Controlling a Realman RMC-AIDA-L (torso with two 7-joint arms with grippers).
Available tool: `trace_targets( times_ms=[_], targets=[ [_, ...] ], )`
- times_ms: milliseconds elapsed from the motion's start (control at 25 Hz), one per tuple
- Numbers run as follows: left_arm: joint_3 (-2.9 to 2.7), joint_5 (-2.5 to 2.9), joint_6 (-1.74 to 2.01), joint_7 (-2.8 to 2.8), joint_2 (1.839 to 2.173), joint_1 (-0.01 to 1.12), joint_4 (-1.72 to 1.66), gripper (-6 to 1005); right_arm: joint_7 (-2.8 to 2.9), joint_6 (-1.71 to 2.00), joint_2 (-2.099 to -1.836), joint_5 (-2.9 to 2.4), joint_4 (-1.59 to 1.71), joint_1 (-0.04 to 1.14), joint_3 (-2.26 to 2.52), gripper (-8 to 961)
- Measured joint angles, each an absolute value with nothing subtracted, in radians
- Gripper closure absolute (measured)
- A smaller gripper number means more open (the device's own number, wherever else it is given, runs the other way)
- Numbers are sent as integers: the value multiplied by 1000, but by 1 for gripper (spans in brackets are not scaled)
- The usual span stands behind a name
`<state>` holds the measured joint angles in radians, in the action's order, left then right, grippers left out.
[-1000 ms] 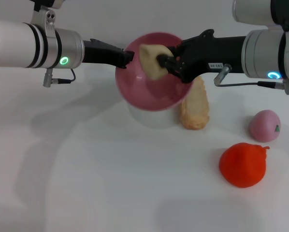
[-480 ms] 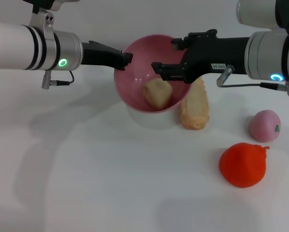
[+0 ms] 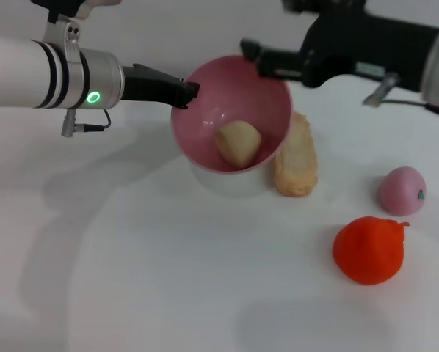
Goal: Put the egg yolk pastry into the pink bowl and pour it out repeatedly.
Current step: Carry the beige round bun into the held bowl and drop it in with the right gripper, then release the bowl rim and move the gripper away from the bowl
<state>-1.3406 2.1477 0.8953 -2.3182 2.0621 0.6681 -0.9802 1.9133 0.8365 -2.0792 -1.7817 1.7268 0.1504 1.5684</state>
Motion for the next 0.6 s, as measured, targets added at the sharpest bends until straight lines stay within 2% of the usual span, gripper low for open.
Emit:
trace_targets(
  times_ms=[320, 600],
  targets=[
    [-1389, 2142, 863, -2314, 2066, 658, -977, 908, 1086, 918, -2080, -976, 1542, -2, 1501, 119],
    [-1431, 2109, 827, -2322, 2067, 645, -970, 902, 734, 1278, -2061, -450, 1138, 51, 1398, 118]
  ],
)
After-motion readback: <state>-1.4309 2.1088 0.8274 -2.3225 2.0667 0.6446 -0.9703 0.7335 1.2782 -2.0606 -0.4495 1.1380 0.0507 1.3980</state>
